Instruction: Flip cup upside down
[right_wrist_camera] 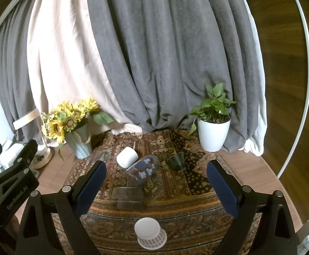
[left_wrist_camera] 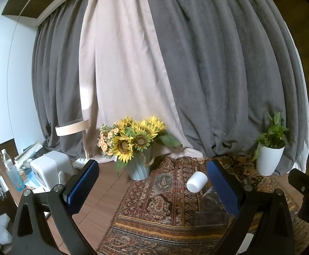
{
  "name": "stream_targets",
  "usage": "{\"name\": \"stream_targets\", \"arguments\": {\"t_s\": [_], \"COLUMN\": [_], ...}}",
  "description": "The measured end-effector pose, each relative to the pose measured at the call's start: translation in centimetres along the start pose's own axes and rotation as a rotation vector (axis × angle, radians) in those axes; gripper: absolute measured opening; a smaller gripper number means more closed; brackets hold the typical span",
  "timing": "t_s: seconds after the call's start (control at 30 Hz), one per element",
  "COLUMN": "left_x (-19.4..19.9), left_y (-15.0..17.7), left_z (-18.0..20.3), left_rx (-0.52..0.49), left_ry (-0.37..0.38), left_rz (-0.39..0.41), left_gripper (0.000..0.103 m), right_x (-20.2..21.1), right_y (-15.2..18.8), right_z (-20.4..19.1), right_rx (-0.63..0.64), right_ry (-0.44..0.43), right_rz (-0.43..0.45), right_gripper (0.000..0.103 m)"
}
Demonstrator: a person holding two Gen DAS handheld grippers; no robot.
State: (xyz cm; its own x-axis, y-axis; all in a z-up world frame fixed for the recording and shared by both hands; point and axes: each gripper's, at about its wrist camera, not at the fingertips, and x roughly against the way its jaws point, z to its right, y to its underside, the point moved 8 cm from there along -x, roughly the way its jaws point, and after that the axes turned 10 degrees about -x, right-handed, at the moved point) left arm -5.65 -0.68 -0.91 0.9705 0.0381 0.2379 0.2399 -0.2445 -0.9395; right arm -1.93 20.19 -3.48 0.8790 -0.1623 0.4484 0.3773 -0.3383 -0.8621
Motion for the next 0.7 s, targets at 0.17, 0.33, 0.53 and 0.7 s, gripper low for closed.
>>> {"name": "stream_targets", "arguments": {"t_s": [0.17,0.33,0.53,0.7], "left_x": [-0.01,-0.06,-0.25,-0.63], "left_y": [0.02,-0.02,-0.05,-0.04], "left_z": [-0.03,-0.11,-0.08,-0.10], "left_rx": [-0.001,0.002,0.002,0.001], "left_ry": [0.003,0.004,0.011,0.020], "left_rz": [-0.002,-0.002,-0.004,-0.007], "left_gripper": [0.103,0.103,0.103,0.103], "right_x": [-0.04,-0.12,-0.17,-0.29], "right_y": [0.05,0.06,0.11,0.13], "right_z": [0.06,0.03,-0.02,-0.04], "right_rx": [0.001,0.002,0.004,0.005], "right_ry": [0.000,-0.001,-0.001,-0.002], "right_rz": [-0.003,-0.003,-0.003,-0.005], "right_gripper": [0.095,0.095,0.095,0.095]}}
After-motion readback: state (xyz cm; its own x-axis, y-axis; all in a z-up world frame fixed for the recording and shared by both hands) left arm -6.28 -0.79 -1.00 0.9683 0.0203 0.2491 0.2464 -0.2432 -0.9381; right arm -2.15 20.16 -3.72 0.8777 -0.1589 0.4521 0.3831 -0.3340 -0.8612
